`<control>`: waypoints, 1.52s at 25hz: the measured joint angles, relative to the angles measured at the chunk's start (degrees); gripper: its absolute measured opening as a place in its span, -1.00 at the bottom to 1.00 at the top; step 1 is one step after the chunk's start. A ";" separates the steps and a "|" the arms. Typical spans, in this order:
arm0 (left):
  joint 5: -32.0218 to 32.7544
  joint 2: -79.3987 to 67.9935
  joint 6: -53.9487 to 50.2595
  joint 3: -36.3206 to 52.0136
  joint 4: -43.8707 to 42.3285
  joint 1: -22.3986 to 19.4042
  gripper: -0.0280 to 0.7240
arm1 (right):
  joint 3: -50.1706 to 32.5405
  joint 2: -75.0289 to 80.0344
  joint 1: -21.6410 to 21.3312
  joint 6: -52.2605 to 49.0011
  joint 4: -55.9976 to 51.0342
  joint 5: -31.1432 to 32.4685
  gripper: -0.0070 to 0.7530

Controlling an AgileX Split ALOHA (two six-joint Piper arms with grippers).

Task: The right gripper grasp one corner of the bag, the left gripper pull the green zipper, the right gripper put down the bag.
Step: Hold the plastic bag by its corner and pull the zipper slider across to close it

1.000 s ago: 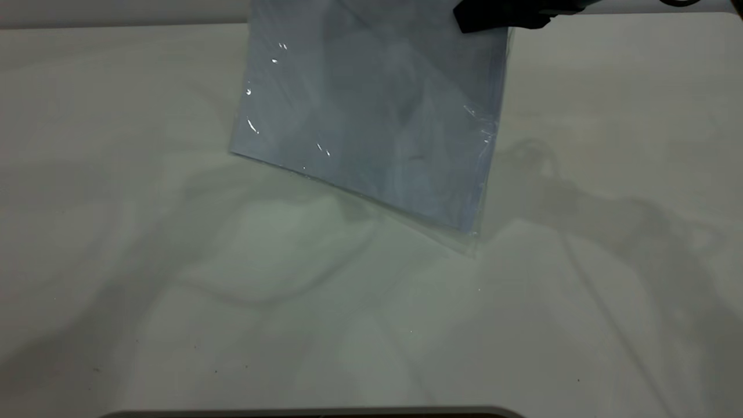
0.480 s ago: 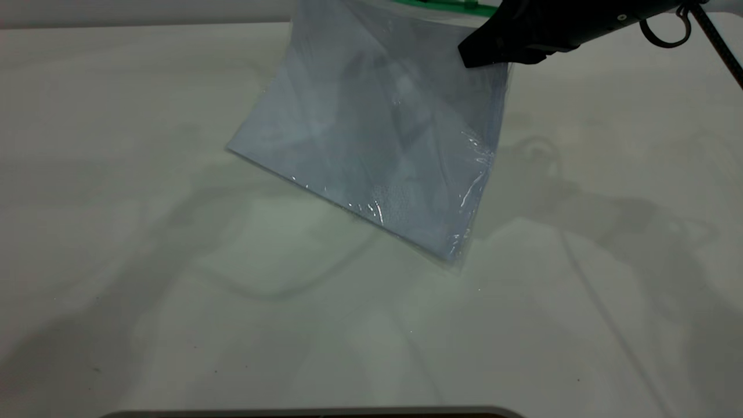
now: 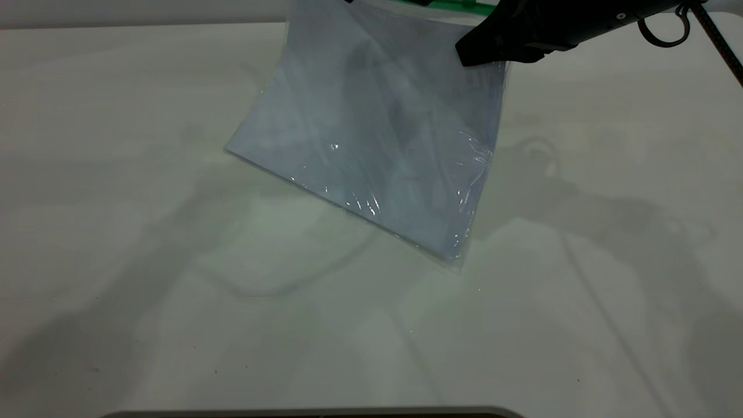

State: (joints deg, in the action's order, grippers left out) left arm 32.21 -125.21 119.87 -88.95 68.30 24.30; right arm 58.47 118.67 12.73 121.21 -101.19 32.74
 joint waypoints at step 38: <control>23.10 -12.03 -16.36 -23.94 -15.47 0.04 0.64 | 0.00 0.00 -0.06 0.00 1.52 3.05 -0.89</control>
State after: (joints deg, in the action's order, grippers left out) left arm 55.32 -137.24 103.51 -112.90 52.83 24.34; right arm 58.47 118.67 12.67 121.21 -99.67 35.79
